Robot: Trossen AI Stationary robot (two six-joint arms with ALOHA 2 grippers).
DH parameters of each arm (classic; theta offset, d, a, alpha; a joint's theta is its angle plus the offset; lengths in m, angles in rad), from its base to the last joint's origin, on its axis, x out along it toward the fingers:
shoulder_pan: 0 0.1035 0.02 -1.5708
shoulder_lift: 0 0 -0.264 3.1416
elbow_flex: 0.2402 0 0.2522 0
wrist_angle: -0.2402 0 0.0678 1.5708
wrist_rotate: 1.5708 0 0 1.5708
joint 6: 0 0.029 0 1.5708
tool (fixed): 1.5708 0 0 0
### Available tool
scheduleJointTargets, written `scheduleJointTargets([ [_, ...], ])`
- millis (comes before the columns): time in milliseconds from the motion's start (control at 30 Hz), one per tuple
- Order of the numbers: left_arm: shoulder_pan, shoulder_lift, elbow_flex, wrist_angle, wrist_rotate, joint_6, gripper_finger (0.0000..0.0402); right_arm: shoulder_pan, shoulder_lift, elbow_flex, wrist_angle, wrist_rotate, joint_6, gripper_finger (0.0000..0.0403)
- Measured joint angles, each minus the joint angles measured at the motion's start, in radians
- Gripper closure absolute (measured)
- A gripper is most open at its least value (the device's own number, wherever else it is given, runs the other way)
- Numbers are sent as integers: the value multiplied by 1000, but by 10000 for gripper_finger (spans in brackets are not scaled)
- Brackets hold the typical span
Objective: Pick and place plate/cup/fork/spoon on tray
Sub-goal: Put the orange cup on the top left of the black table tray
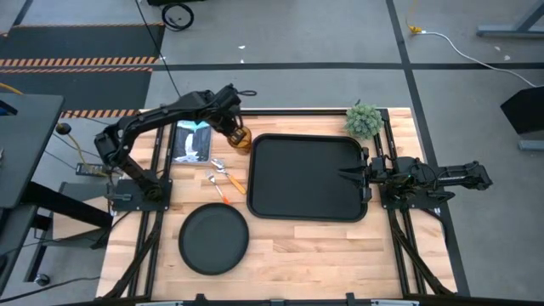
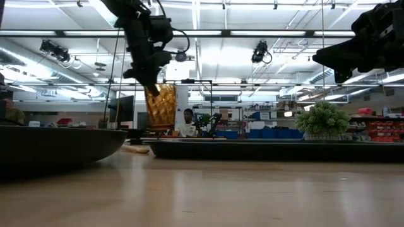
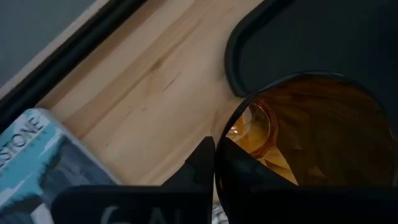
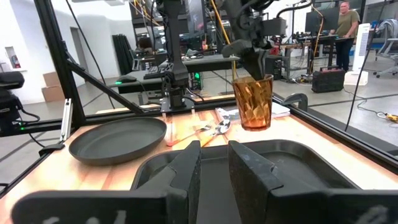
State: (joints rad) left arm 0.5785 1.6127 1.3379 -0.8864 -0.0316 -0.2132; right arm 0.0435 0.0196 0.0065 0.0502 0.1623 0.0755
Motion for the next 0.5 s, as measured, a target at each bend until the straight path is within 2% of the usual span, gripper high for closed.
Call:
scheduleJointTargets([
  [200, -57, 142, 132, 6, 3, 0, 387, 0, 0, 0, 0, 0, 0, 315],
  [500, -116, 370, 417, -68, 3, 45, 386, 0, 0, 0, 0, 0, 0, 315],
])
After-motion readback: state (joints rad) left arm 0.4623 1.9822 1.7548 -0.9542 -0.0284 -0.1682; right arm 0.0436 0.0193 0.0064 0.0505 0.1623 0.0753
